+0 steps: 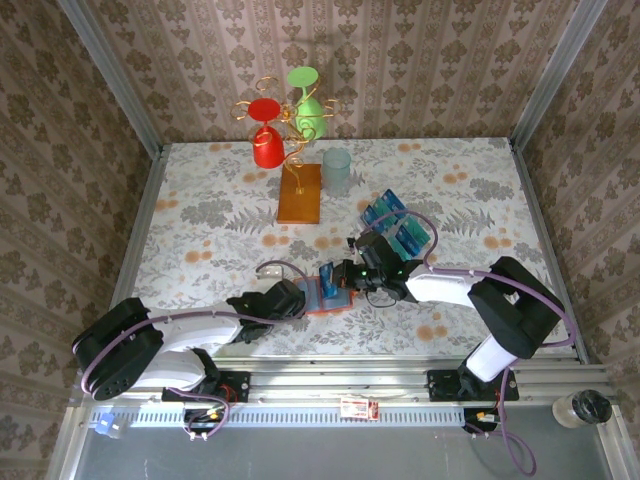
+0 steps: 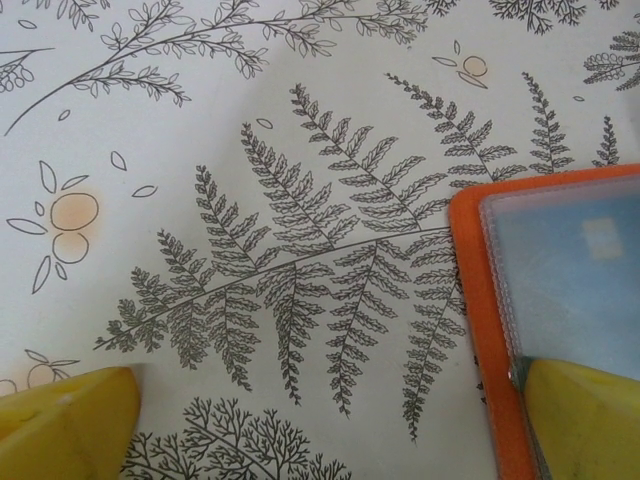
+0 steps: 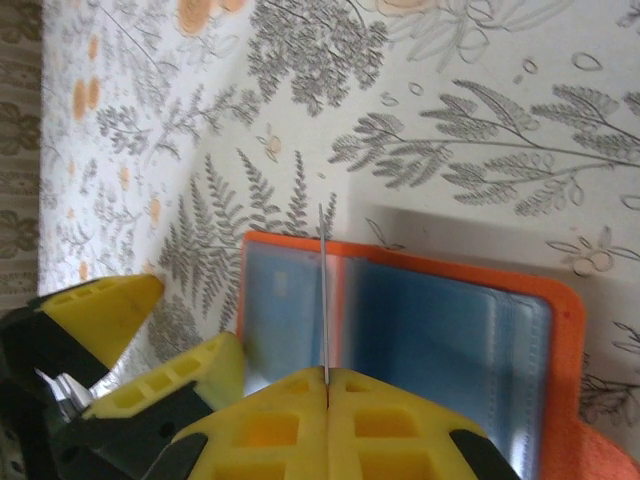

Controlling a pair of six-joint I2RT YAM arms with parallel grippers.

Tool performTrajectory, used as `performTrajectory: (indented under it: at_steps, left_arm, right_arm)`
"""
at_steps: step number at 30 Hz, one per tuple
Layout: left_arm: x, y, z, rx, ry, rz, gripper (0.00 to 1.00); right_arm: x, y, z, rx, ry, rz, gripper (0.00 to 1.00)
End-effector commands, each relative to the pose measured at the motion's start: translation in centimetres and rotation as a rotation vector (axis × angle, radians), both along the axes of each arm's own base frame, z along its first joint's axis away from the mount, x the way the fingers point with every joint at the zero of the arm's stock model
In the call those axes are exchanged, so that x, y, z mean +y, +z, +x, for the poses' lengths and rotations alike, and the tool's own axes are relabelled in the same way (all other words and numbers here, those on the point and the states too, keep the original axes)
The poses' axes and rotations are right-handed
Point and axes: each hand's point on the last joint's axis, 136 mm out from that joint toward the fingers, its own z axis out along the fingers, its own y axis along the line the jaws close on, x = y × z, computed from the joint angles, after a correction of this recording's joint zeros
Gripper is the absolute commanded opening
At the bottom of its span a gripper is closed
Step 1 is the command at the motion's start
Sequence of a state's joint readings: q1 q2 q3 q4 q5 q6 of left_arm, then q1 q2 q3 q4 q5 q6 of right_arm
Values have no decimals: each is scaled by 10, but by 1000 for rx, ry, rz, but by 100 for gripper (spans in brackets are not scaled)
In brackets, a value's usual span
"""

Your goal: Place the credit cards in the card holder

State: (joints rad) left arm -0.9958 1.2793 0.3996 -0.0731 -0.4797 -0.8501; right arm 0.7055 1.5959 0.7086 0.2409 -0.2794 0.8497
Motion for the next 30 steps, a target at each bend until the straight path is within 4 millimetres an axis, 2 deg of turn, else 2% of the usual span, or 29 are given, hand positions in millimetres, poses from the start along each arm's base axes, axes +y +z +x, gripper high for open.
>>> performTrajectory:
  at_steps: [1,30]
  left_arm:
    - [9,-2,-2,2,30,33,100]
    - [8,-3,-3,2,29,28,100]
  right_arm:
    - [4,10,6,-42,-33,39,0]
    - [6,-19,-2,15,-53,57,0]
